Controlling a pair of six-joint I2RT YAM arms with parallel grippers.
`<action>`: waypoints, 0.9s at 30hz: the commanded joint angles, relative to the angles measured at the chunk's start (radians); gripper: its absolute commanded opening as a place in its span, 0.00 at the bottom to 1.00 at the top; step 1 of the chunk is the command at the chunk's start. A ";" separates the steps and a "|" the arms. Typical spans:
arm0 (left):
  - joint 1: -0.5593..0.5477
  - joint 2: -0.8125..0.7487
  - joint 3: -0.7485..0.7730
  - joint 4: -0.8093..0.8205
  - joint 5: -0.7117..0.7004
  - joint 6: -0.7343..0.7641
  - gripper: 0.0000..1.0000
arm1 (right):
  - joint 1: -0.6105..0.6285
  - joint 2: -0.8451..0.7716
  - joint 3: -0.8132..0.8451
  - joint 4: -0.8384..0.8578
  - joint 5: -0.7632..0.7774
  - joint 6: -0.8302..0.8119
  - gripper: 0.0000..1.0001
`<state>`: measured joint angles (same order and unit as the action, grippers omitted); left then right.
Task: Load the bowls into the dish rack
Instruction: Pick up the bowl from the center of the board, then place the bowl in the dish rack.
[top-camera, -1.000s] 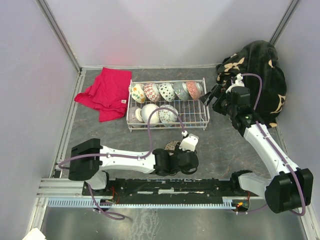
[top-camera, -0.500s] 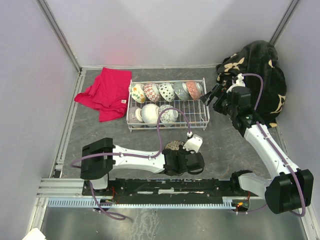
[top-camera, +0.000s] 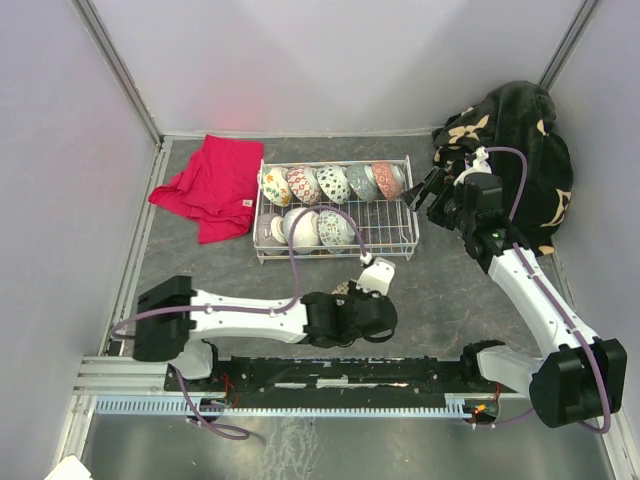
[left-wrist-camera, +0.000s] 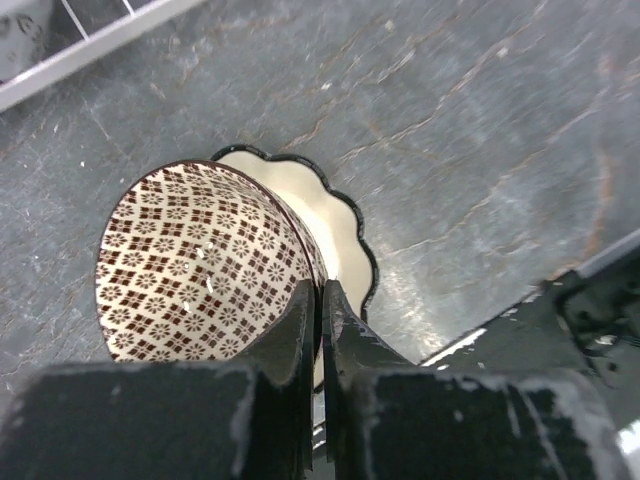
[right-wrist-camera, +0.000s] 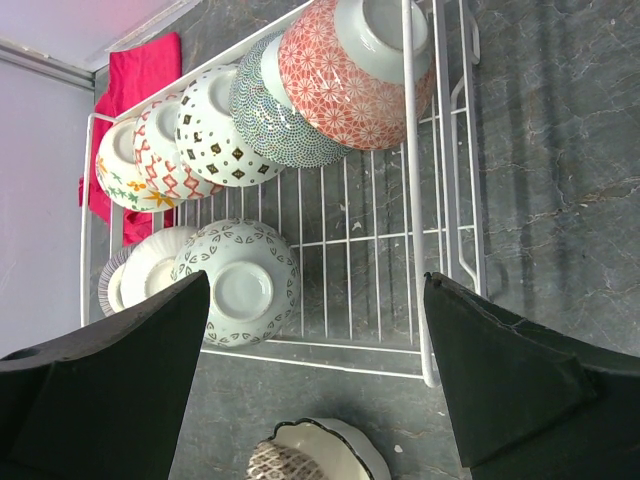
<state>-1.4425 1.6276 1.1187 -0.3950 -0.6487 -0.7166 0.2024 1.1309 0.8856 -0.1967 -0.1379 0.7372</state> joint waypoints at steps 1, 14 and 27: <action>0.009 -0.164 -0.013 0.153 -0.034 0.076 0.03 | -0.005 -0.023 0.022 0.026 0.006 -0.004 0.95; 0.280 -0.253 -0.045 0.525 0.307 0.176 0.03 | -0.006 -0.023 0.018 0.024 0.023 -0.004 0.95; 0.414 -0.027 0.007 0.866 0.439 0.131 0.03 | -0.011 -0.031 0.019 0.013 0.040 -0.012 0.95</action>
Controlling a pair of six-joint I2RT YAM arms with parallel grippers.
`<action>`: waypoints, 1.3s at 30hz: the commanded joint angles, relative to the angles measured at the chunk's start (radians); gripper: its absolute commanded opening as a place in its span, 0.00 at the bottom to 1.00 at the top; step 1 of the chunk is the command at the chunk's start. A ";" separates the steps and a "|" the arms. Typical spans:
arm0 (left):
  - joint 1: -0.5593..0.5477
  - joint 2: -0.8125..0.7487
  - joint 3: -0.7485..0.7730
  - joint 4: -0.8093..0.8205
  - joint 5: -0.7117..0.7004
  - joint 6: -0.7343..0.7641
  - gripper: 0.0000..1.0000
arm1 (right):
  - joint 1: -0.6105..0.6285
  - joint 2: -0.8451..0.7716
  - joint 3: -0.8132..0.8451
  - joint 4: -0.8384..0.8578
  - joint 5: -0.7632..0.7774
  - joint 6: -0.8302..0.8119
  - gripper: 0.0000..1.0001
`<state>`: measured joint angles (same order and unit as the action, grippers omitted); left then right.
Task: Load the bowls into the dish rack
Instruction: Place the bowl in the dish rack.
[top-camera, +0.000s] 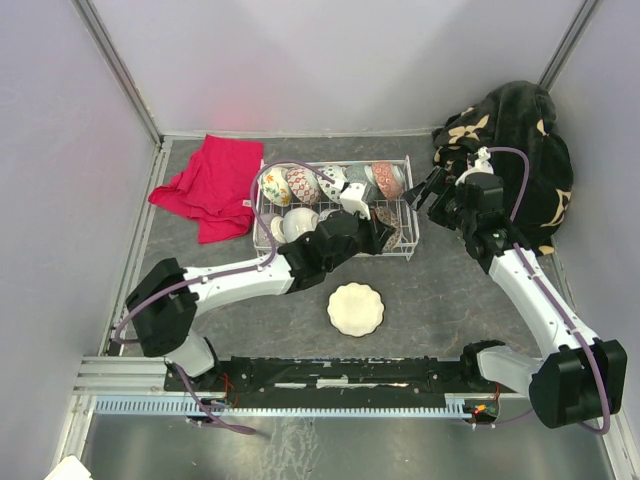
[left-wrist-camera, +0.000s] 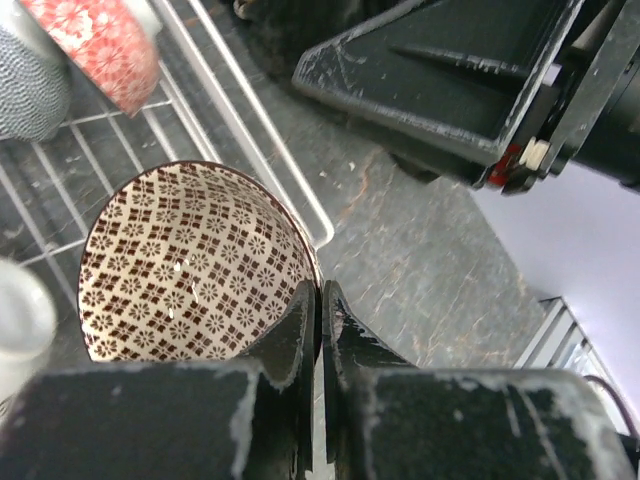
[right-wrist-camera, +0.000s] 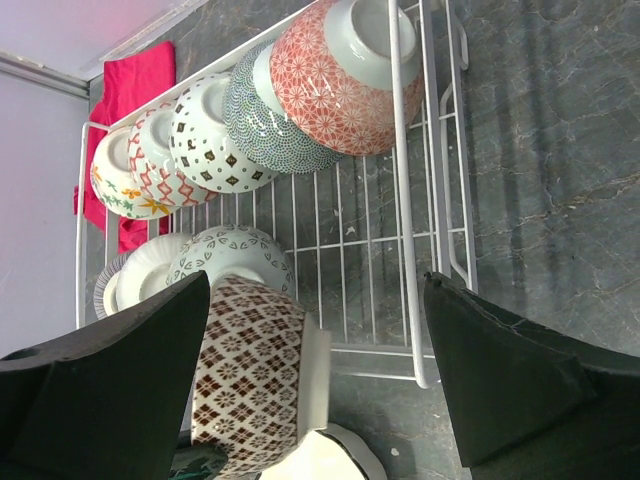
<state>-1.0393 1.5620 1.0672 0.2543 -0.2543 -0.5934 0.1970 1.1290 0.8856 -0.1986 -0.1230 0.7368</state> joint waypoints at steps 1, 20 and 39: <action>0.014 0.056 0.060 0.236 0.042 0.006 0.03 | -0.007 -0.029 0.017 0.013 0.028 -0.011 0.95; 0.085 0.306 0.055 0.546 0.006 -0.131 0.03 | -0.013 -0.019 0.012 0.016 0.035 -0.012 0.95; 0.110 0.313 -0.105 0.568 -0.016 -0.322 0.03 | -0.015 -0.019 0.013 0.018 0.030 -0.009 0.95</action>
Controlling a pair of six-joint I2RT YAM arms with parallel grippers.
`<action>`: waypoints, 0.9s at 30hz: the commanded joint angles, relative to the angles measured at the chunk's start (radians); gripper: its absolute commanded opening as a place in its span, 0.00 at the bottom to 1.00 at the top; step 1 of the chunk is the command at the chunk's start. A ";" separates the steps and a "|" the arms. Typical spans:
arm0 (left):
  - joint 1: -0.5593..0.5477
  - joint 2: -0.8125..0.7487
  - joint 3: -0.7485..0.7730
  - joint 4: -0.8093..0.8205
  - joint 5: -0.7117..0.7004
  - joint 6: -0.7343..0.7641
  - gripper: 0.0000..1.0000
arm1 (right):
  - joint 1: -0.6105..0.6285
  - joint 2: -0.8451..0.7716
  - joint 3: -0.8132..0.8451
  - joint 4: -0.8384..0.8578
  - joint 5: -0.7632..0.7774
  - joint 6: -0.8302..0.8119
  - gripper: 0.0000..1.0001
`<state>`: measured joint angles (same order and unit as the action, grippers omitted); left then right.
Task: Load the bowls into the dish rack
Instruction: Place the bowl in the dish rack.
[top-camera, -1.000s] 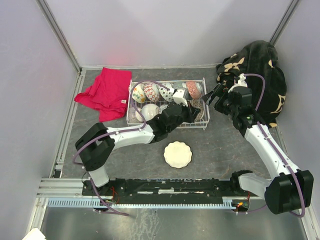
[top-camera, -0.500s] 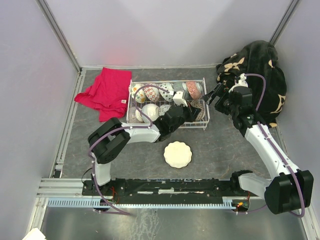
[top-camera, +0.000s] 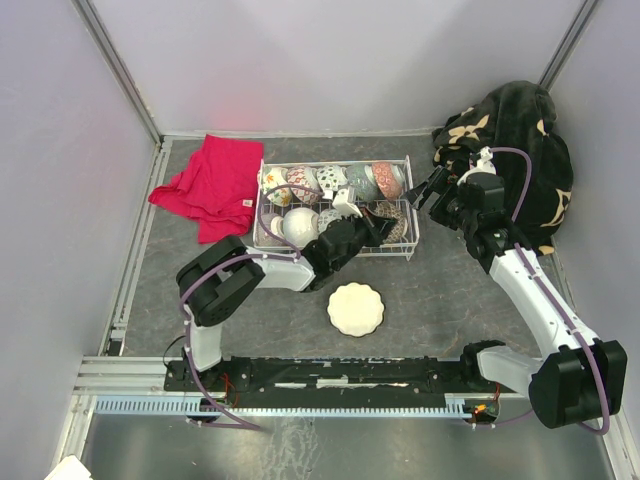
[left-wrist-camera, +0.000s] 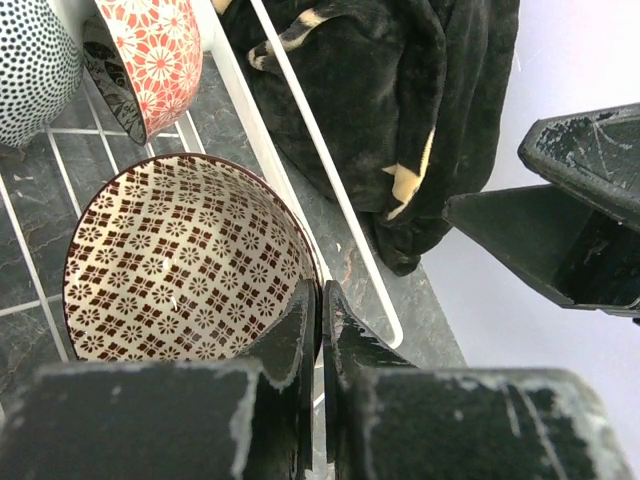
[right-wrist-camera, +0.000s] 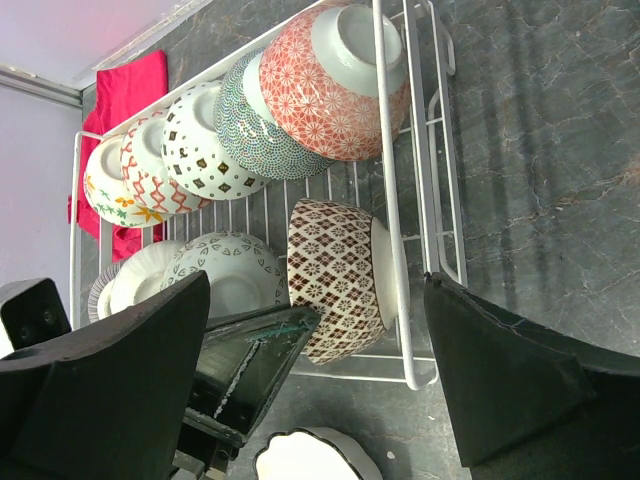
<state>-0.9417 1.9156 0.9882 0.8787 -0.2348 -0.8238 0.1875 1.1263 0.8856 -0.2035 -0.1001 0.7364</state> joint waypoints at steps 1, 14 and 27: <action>0.014 -0.041 -0.021 -0.104 -0.028 -0.103 0.03 | -0.006 -0.016 0.013 0.022 0.007 -0.009 0.95; 0.039 -0.010 0.010 -0.332 0.072 -0.107 0.03 | -0.005 -0.019 0.013 0.024 0.002 -0.006 0.95; 0.065 -0.029 -0.053 -0.349 0.103 -0.103 0.03 | -0.005 -0.019 0.012 0.024 -0.001 -0.006 0.95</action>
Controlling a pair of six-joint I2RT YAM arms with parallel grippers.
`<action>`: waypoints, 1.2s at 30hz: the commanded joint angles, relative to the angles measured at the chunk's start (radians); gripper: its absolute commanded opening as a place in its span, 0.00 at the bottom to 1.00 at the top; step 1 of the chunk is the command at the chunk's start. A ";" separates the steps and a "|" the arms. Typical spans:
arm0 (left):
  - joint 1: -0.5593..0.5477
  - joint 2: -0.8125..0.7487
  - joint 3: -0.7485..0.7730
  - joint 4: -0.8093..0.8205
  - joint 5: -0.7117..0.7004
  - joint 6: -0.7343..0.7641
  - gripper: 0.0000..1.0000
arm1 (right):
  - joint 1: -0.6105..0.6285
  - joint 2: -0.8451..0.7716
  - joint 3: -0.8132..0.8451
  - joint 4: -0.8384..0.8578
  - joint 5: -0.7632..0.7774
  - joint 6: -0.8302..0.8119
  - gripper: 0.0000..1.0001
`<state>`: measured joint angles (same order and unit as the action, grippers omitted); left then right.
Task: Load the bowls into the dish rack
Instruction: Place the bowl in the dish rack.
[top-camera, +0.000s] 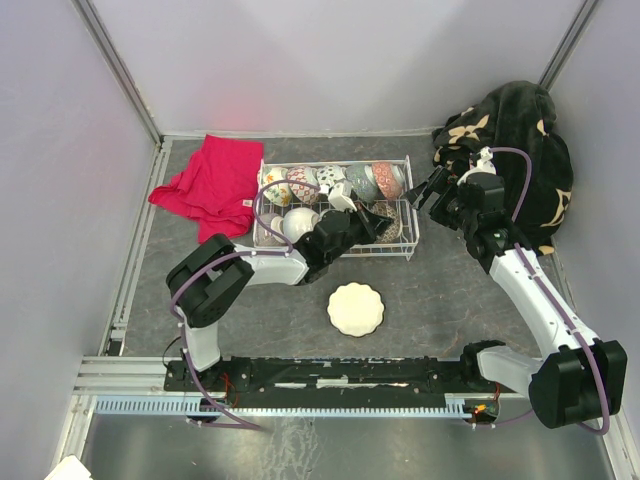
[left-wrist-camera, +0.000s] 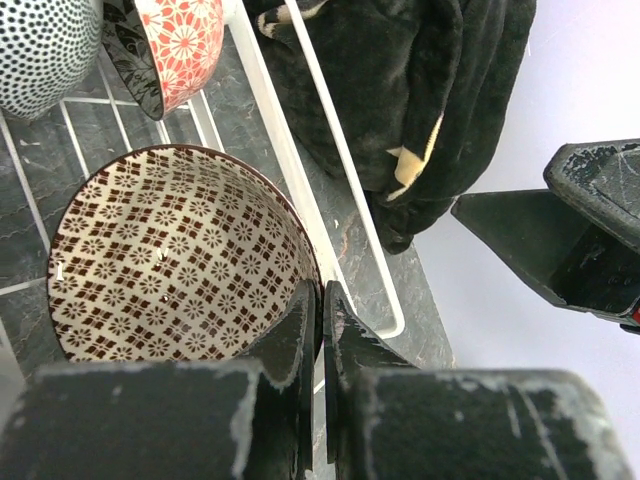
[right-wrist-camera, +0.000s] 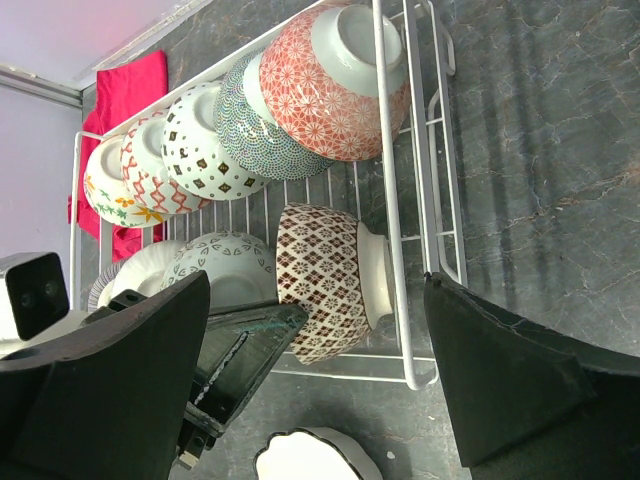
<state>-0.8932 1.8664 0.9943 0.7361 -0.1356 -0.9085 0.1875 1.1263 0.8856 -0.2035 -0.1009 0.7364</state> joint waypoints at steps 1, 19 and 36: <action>0.019 0.019 -0.064 -0.209 0.007 -0.018 0.03 | -0.005 -0.020 0.012 0.025 0.000 -0.005 0.95; 0.027 -0.007 -0.068 -0.214 0.045 0.003 0.03 | -0.005 -0.007 0.016 0.032 -0.018 -0.005 0.93; 0.013 0.045 -0.019 0.018 0.125 -0.078 0.03 | -0.005 0.028 0.041 -0.026 0.027 -0.026 0.80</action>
<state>-0.8726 1.8668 0.9756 0.7685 -0.0414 -0.9287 0.1875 1.1374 0.8860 -0.2180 -0.0956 0.7341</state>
